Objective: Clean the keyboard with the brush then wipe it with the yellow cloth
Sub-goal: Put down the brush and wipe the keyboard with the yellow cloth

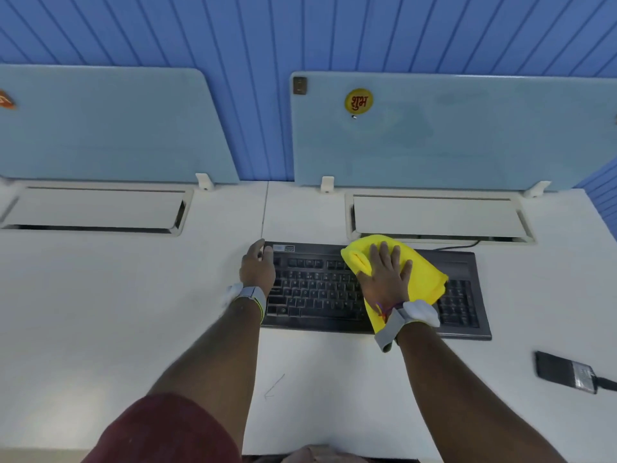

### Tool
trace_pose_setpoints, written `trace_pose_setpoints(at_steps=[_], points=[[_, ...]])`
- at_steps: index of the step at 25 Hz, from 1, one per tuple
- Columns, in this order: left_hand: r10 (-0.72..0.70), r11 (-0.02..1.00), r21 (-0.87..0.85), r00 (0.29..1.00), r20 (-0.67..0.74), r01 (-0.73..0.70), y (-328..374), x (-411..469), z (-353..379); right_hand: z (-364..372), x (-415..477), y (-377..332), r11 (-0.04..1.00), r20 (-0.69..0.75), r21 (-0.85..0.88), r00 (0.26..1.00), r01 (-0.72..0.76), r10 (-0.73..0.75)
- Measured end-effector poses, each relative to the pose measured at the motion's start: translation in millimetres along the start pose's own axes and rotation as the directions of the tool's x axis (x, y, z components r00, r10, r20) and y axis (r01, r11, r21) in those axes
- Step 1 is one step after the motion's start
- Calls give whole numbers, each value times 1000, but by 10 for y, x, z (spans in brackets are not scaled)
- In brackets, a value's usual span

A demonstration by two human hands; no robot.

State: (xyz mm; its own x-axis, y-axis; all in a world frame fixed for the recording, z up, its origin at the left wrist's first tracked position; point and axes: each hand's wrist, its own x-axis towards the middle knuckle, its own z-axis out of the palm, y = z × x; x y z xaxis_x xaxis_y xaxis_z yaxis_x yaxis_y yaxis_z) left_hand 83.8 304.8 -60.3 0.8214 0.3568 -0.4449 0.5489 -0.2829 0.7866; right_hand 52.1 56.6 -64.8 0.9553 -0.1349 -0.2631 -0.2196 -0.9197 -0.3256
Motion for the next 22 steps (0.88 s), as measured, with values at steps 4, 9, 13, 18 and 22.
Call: trace_pose_setpoints(at_steps=[4,9,13,18,22], points=[[-47,997,-58,995,90,52,3,69,-58,150,-64,-24,1000,-82,-25,997,4,-7],[-56,996,-59,991,118,63,-167,-43,-168,189,-243,-53,996,-181,-80,983,-36,21],[-69,990,-113,991,116,83,-287,-168,-188,231,-287,-228,990,-263,-12,956,-137,129],[-94,985,-133,990,110,108,-379,-115,-171,445,-287,-485,996,-74,-81,996,-45,39],[-123,976,-168,986,116,141,-417,-4,-187,505,-215,-1001,957,151,-104,956,270,-253]])
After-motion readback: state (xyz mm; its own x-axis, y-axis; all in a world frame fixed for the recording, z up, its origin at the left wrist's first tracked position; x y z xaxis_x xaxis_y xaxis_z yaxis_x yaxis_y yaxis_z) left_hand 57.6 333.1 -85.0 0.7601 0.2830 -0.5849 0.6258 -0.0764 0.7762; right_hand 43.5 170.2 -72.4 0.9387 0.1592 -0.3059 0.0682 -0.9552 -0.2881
